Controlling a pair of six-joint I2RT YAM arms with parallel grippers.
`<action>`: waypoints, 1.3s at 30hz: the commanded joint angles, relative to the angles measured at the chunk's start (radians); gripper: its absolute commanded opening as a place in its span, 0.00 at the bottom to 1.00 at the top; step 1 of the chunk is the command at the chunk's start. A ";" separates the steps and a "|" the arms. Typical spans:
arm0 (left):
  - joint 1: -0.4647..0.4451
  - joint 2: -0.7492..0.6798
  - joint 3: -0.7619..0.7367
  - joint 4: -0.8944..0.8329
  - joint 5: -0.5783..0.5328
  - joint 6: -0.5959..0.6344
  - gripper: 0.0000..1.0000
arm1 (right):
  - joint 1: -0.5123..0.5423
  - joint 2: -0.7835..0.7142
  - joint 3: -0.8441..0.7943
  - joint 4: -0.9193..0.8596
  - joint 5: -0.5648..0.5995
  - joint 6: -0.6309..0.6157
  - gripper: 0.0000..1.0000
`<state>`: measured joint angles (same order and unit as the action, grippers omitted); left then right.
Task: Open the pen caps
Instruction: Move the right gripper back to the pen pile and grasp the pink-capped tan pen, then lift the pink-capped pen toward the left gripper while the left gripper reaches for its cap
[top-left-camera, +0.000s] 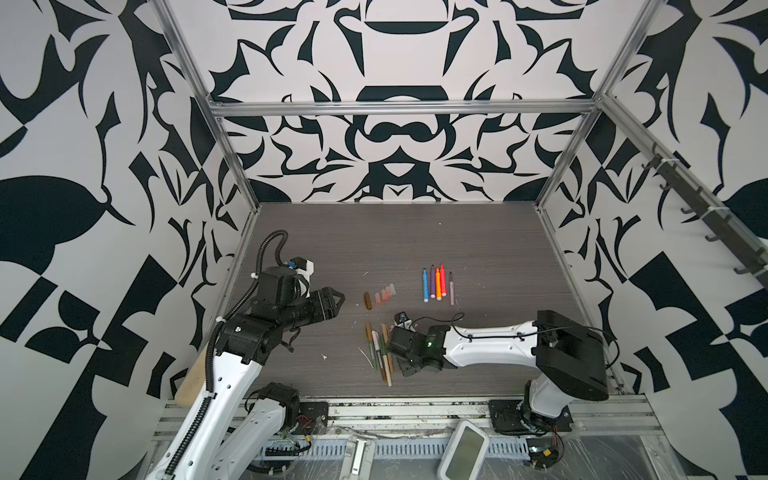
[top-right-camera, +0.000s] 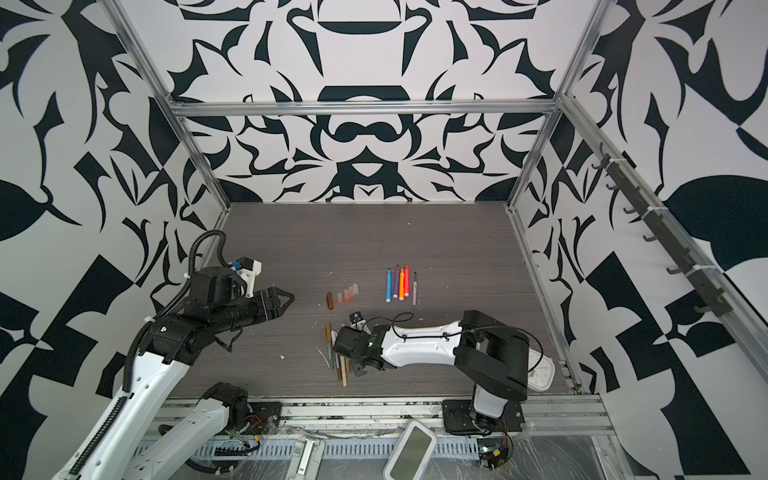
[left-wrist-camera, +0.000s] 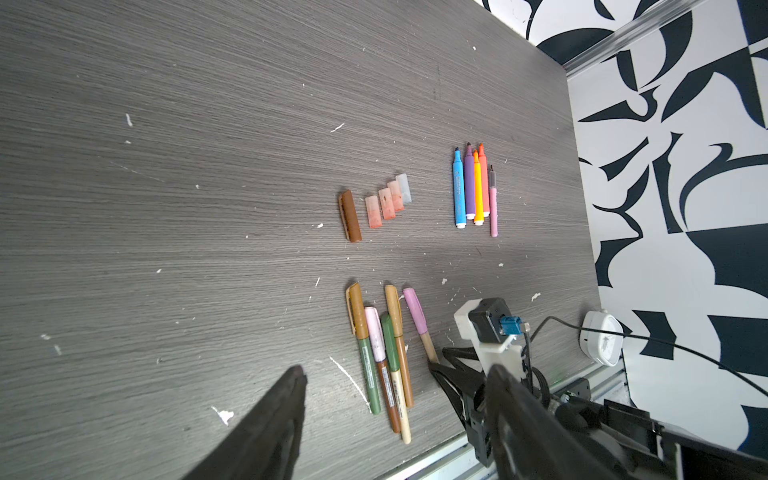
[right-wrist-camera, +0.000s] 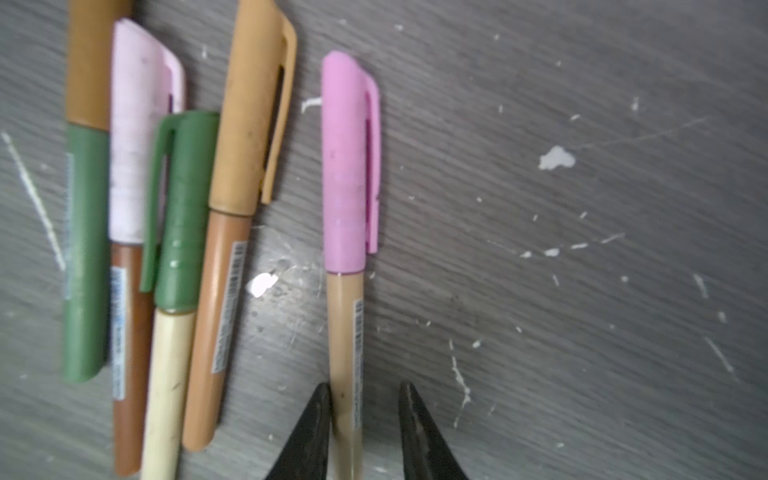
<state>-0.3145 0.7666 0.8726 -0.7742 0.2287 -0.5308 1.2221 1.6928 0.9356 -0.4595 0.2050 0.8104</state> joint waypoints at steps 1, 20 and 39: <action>-0.004 -0.007 -0.016 -0.004 0.009 -0.006 0.71 | 0.006 0.036 0.035 -0.066 0.053 -0.001 0.31; -0.187 0.080 -0.007 -0.031 -0.043 -0.017 0.71 | -0.016 0.133 0.114 -0.186 -0.284 -0.128 0.12; -0.190 0.138 0.007 -0.068 -0.156 -0.029 0.71 | -0.032 0.206 0.228 -0.167 -0.273 -0.141 0.00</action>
<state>-0.5026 0.9184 0.8722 -0.8040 0.1146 -0.5465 1.1896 1.8557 1.1690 -0.5991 -0.0452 0.6949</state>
